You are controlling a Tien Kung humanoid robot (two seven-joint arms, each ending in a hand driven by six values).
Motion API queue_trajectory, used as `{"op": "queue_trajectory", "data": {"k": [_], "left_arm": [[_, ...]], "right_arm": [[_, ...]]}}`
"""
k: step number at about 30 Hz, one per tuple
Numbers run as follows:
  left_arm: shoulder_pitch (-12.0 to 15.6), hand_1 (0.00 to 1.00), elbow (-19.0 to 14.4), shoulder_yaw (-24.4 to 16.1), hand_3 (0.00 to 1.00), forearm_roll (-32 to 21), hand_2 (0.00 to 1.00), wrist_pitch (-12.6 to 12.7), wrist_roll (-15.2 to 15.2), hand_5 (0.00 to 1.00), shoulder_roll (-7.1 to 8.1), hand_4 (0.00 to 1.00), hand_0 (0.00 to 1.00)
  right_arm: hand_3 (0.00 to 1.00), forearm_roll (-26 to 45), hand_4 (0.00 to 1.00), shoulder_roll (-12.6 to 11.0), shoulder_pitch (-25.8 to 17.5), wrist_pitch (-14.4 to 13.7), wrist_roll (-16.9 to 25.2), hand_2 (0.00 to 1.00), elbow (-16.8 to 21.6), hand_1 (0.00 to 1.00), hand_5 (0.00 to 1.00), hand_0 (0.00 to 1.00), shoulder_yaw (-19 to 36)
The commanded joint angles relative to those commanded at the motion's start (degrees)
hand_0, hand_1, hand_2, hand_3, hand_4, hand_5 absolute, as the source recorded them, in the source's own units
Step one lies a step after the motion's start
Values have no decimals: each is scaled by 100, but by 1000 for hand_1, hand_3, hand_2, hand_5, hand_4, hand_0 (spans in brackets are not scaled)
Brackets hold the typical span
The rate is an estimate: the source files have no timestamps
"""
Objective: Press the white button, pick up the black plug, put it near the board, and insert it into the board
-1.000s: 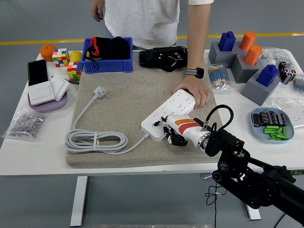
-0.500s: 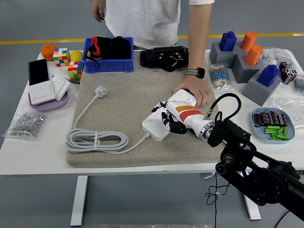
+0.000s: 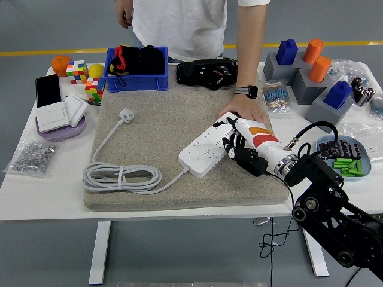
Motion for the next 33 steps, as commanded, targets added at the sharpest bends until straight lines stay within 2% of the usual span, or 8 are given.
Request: {"op": "queue_trajectory", "data": {"k": [5, 6, 11, 12, 23, 25, 33], "left_arm": [[-10, 676, 0, 4, 687, 20, 659, -4, 3, 193, -4, 569, 684], [-11, 676, 0, 1, 687, 25, 659, -4, 2, 193, -4, 569, 684], [-14, 676, 0, -8, 687, 55, 659, -9, 9, 193, -3, 569, 684], [-14, 675, 0, -3, 687, 54, 659, -10, 9, 192, -3, 569, 685], [-17, 676, 0, 61, 686, 31, 659, -18, 1, 189, -3, 569, 685], [-17, 677, 0, 53, 687, 44, 659, -19, 4, 187, -3, 570, 684], [-12, 677, 0, 75, 687, 41, 659, -23, 0, 187, -11, 570, 685]], "right_arm": [[905, -63, 998, 12, -348, -146, 52, 832, 19, 864, 326, 893, 469], [966, -66, 998, 13, -405, -161, 48, 927, 18, 937, 457, 953, 535], [966, -83, 998, -21, -713, -202, -4, 927, 3, 937, 457, 953, 763], [992, -72, 998, -27, -758, -207, -16, 948, 3, 950, 568, 962, 776], [991, -76, 998, -2, -1167, -324, -43, 942, 5, 942, 591, 959, 839], [967, -80, 998, 1, -1199, -362, -33, 913, -18, 920, 591, 949, 832], [934, -16, 998, 87, -1246, -666, 338, 888, -361, 905, 557, 939, 859]]}}
